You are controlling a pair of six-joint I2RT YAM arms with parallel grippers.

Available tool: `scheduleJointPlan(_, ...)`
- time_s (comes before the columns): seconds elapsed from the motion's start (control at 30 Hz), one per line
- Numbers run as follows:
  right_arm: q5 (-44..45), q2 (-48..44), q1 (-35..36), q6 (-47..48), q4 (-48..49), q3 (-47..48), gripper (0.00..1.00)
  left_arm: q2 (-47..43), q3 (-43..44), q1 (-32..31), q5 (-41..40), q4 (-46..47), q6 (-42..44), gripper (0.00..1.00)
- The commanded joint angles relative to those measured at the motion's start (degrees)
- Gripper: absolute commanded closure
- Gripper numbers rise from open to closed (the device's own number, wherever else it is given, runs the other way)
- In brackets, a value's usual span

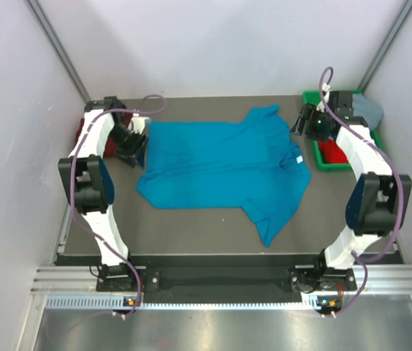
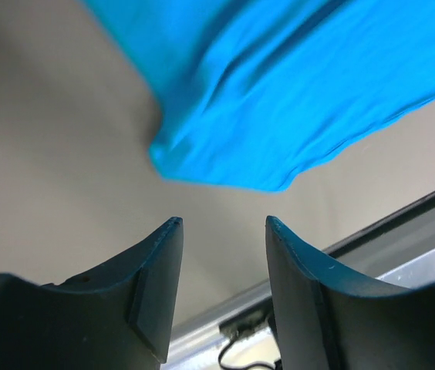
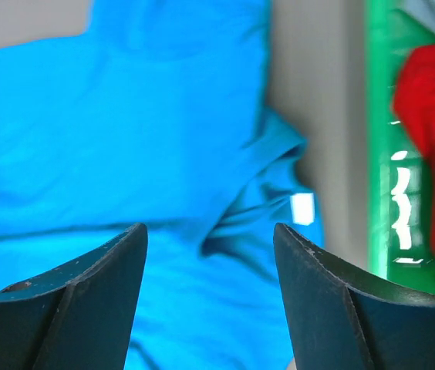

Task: Fold and stack the t-shirts
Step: Flatten the tshirt out

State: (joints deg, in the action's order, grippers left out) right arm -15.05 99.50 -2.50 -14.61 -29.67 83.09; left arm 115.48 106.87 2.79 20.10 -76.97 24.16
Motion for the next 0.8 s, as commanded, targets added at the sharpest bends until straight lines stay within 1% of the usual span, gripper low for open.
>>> scheduleJointPlan(0.0,-2.2,-5.0,4.2,-0.9,-0.6,-4.7,0.33,0.1,-4.6,3.4,-2.8,-9.3,3.7,0.48)
scheduleJointPlan(0.1,-1.7,-5.8,5.4,-1.1,0.7,-7.7,0.33,1.5,-5.1,5.1,-3.2,-9.0,4.5,0.49)
scheduleJointPlan(0.17,-1.5,-4.9,5.3,-0.9,1.9,-7.2,0.33,3.4,-2.2,5.3,-2.0,-7.2,4.1,0.5)
scheduleJointPlan(0.2,-1.2,-3.2,5.2,-0.8,2.2,-5.1,0.33,4.6,-0.1,5.2,-1.1,-6.8,3.8,0.5)
scheduleJointPlan(0.23,-1.2,-2.1,5.2,-0.5,2.6,-3.6,0.33,6.2,6.4,5.2,0.5,-7.3,2.5,0.5)
scheduleJointPlan(0.27,-1.5,-0.8,5.3,0.2,2.6,-1.8,0.33,10.7,10.7,5.2,1.2,-8.4,1.8,0.49)
scheduleJointPlan(0.3,-1.8,1.7,5.2,0.6,2.7,1.9,0.32,13.3,15.1,5.2,1.5,-9.3,1.1,0.48)
scheduleJointPlan(0.33,-1.9,3.1,5.2,1.0,2.8,3.9,0.32,15.5,22.4,5.2,1.2,-9.3,-1.5,0.48)
scheduleJointPlan(0.37,-1.8,4.4,5.1,1.3,3.0,5.9,0.32,19.3,25.6,5.3,0.9,-9.2,-2.4,0.47)
scheduleJointPlan(0.4,-1.4,6.9,5.0,1.5,3.3,9.7,0.32,20.6,27.8,5.2,1.4,-8.8,-2.8,0.47)
scheduleJointPlan(0.43,-1.2,8.1,4.9,1.9,3.8,11.5,0.33,21.6,29.7,5.2,2.3,-7.9,-4.2,0.47)
scheduleJointPlan(0.5,-0.2,12.2,4.8,3.4,4.1,16.7,0.32,22.7,29.0,5.2,5.1,-2.9,-5.9,0.47)
scheduleJointPlan(0.53,0.0,13.5,5.0,3.8,4.2,18.3,0.32,22.7,28.1,5.2,6.1,-0.9,-6.9,0.47)
scheduleJointPlan(0.57,0.0,14.8,5.0,4.9,4.8,19.7,0.33,22.9,26.5,5.0,7.1,3.0,-8.4,0.47)
scheduleJointPlan(0.67,1.2,20.7,5.5,6.3,5.7,24.7,0.33,24.9,25.5,4.9,9.1,8.8,-11.4,0.47)
scheduleJointPlan(0.7,1.4,21.8,5.7,6.9,5.8,26.5,0.32,25.7,26.0,4.9,10.8,9.3,-11.9,0.46)
scheduleJointPlan(0.77,1.7,23.9,6.0,7.7,5.9,27.8,0.32,28.1,28.8,4.5,11.2,9.6,-12.4,0.47)
